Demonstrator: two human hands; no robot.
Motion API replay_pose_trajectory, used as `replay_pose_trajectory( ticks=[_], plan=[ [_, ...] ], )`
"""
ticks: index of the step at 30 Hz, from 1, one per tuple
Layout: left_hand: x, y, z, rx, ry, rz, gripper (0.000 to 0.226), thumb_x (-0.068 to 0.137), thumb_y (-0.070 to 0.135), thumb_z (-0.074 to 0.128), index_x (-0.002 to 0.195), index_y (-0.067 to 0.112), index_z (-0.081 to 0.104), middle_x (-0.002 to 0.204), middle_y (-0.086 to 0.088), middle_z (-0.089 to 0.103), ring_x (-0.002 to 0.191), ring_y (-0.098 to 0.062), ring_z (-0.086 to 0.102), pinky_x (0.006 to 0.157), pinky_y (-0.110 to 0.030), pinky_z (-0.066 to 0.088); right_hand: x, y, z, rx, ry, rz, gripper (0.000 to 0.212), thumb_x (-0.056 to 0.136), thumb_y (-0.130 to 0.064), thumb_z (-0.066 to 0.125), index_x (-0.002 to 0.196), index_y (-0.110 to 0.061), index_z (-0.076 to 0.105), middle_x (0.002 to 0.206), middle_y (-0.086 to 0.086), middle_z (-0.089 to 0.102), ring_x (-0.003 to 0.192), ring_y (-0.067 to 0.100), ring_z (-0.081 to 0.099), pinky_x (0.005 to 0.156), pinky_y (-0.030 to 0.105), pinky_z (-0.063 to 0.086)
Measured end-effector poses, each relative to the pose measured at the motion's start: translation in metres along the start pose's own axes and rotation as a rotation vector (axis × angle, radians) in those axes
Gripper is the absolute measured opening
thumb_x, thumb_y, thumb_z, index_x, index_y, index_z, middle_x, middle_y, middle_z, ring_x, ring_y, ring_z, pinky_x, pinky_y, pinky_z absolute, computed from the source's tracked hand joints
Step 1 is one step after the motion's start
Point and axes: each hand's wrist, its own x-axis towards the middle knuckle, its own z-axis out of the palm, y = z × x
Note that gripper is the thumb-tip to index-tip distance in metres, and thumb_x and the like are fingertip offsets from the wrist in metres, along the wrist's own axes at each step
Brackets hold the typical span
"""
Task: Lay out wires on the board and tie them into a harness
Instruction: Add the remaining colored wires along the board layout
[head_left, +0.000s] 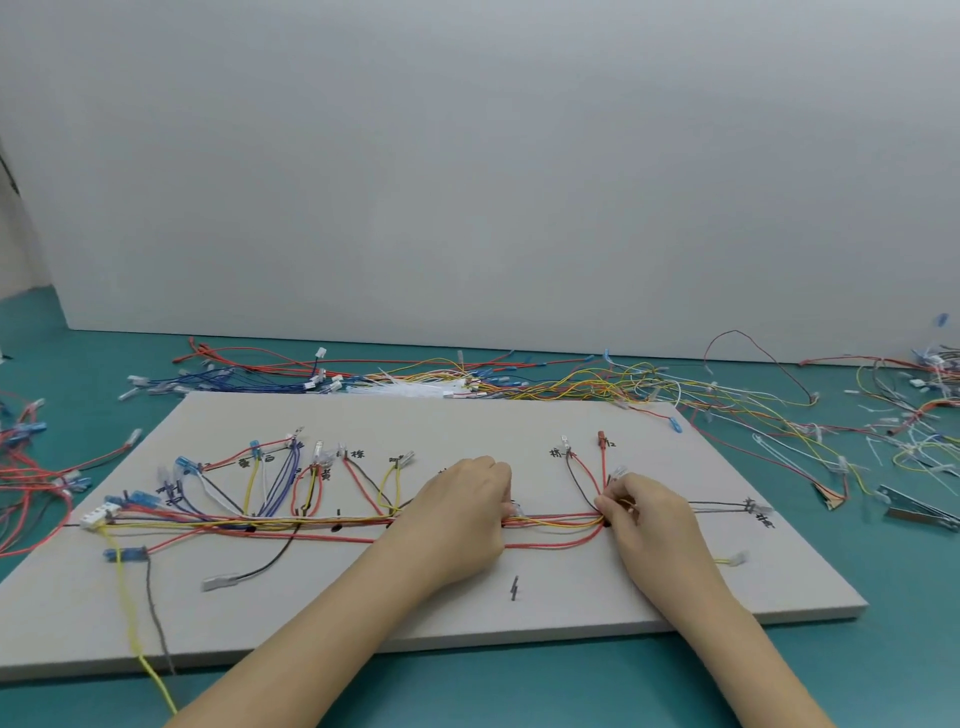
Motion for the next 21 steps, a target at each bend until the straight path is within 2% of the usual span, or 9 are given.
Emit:
replay_pose_trajectory(
  ticks=[3, 6, 8, 10, 12, 15, 18, 21],
  plan=[
    [-0.003, -0.002, 0.004, -0.041, 0.063, 0.017, 0.013, 0.097, 0.025, 0.049, 0.086, 0.022, 0.044, 0.091, 0.006, 0.050, 0.091, -0.017, 0.049, 0.081, -0.031, 0.042, 0.004, 0.005, -0.011, 0.125, -0.017, 0.059, 0.011, 0.084, -0.013, 0.071, 0.076, -0.018, 0.071, 0.070, -0.011, 0.066, 0.072, 0.002, 0.058, 0.064, 0.014, 0.039],
    [-0.004, -0.004, 0.005, -0.059, 0.109, 0.037, 0.013, 0.096, 0.025, 0.050, 0.084, 0.022, 0.045, 0.086, 0.008, 0.047, 0.087, -0.015, 0.048, 0.077, -0.027, 0.039, 0.007, 0.016, -0.026, 0.130, -0.061, 0.124, 0.016, 0.084, -0.020, 0.072, 0.072, -0.031, 0.072, 0.054, -0.011, 0.054, 0.056, 0.006, 0.048, 0.059, 0.029, 0.037],
    [-0.005, -0.005, 0.006, -0.077, 0.127, 0.036, 0.013, 0.095, 0.025, 0.052, 0.084, 0.022, 0.047, 0.085, 0.009, 0.047, 0.085, -0.014, 0.048, 0.075, -0.026, 0.039, 0.011, 0.027, -0.041, 0.193, -0.014, 0.171, 0.018, 0.082, -0.020, 0.073, 0.069, -0.033, 0.073, 0.048, -0.010, 0.045, 0.049, 0.006, 0.040, 0.056, 0.030, 0.031],
    [-0.006, -0.006, 0.007, -0.095, 0.146, 0.036, 0.013, 0.094, 0.026, 0.054, 0.083, 0.021, 0.050, 0.084, 0.008, 0.050, 0.083, -0.014, 0.049, 0.074, -0.026, 0.039, 0.016, 0.039, -0.057, 0.212, 0.052, 0.234, 0.017, 0.081, -0.022, 0.073, 0.070, -0.034, 0.074, 0.046, -0.011, 0.042, 0.051, 0.008, 0.040, 0.058, 0.030, 0.031],
    [-0.006, -0.006, 0.008, -0.113, 0.154, 0.031, 0.014, 0.094, 0.026, 0.056, 0.082, 0.021, 0.051, 0.084, 0.008, 0.052, 0.082, -0.013, 0.049, 0.073, -0.026, 0.040, 0.020, 0.050, -0.069, 0.178, 0.082, 0.283, 0.014, 0.082, -0.023, 0.073, 0.072, -0.033, 0.074, 0.046, -0.012, 0.042, 0.055, 0.013, 0.041, 0.061, 0.032, 0.032],
    [-0.006, -0.007, 0.008, -0.165, 0.155, 0.009, 0.014, 0.093, 0.028, 0.059, 0.082, 0.020, 0.055, 0.083, 0.010, 0.054, 0.079, -0.009, 0.050, 0.072, -0.024, 0.042, 0.023, 0.067, -0.078, 0.208, 0.135, 0.321, 0.016, 0.085, -0.013, 0.069, 0.077, -0.025, 0.075, 0.045, -0.011, 0.037, 0.054, 0.013, 0.037, 0.057, 0.030, 0.029],
    [-0.006, -0.007, 0.008, -0.202, 0.157, -0.002, 0.014, 0.092, 0.030, 0.060, 0.082, 0.021, 0.056, 0.081, 0.012, 0.054, 0.077, -0.005, 0.050, 0.069, -0.021, 0.040, 0.020, 0.077, -0.079, 0.192, 0.204, 0.338, 0.014, 0.084, -0.012, 0.068, 0.081, -0.023, 0.075, 0.047, -0.010, 0.039, 0.054, 0.014, 0.038, 0.055, 0.029, 0.030],
    [-0.006, -0.009, 0.007, -0.198, 0.154, -0.003, 0.015, 0.092, 0.033, 0.059, 0.082, 0.023, 0.055, 0.080, 0.014, 0.053, 0.076, -0.004, 0.049, 0.068, -0.022, 0.039, 0.018, 0.079, -0.075, 0.261, 0.275, 0.337, 0.014, 0.083, -0.009, 0.070, 0.081, -0.021, 0.074, 0.049, -0.010, 0.037, 0.049, 0.006, 0.036, 0.054, 0.028, 0.031]
  ],
)
